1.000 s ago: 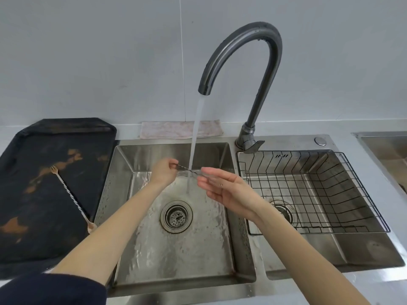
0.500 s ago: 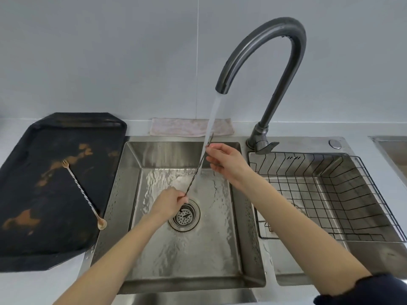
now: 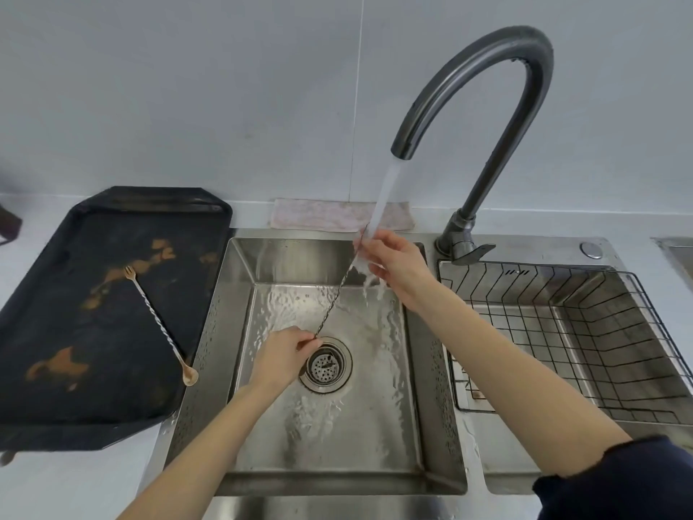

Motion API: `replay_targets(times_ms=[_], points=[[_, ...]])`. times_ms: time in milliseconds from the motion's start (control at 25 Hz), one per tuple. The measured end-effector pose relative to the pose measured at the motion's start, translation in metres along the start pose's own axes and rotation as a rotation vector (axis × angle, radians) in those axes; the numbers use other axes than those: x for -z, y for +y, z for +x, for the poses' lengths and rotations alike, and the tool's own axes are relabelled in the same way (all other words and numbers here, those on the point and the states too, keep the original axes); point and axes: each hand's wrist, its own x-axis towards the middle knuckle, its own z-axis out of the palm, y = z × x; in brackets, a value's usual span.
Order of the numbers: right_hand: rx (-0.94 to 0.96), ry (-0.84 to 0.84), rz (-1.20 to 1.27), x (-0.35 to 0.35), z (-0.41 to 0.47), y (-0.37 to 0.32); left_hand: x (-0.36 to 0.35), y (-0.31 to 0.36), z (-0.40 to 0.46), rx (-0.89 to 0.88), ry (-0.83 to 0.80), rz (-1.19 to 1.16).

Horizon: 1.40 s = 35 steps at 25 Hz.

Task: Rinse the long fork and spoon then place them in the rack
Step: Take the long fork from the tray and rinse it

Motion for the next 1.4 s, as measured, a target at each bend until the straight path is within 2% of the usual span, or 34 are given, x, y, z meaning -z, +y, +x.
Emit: replay_targets(times_ms=[400, 520, 720, 920, 1080, 1280, 1400], points=[[0.097, 0.073, -0.031, -0.015, 0.017, -0.020, 0.000, 0.012, 0.003, -0.045, -0.093, -0.114], [0.081, 0.102, 0.006, -0.022, 0.020, -0.026, 0.001, 0.015, 0.004, -0.036, -0.102, -0.217], [0.286, 0.046, -0.113, -0.016, 0.008, -0.022, -0.002, 0.016, 0.010, -0.003, -0.120, -0.325], [0.371, -0.016, -0.169, -0.006, 0.000, -0.029, -0.006, 0.036, 0.026, -0.006, -0.206, -0.302], [0.397, -0.042, -0.245, 0.005, -0.003, -0.038, 0.001, 0.069, 0.057, -0.017, -0.227, -0.144], [0.388, 0.001, -0.266, 0.009, -0.008, -0.042, 0.018, 0.106, 0.083, -0.050, -0.144, -0.060], [0.400, 0.022, -0.313, 0.008, -0.010, -0.043, 0.021, 0.104, 0.083, -0.028, -0.071, -0.112]])
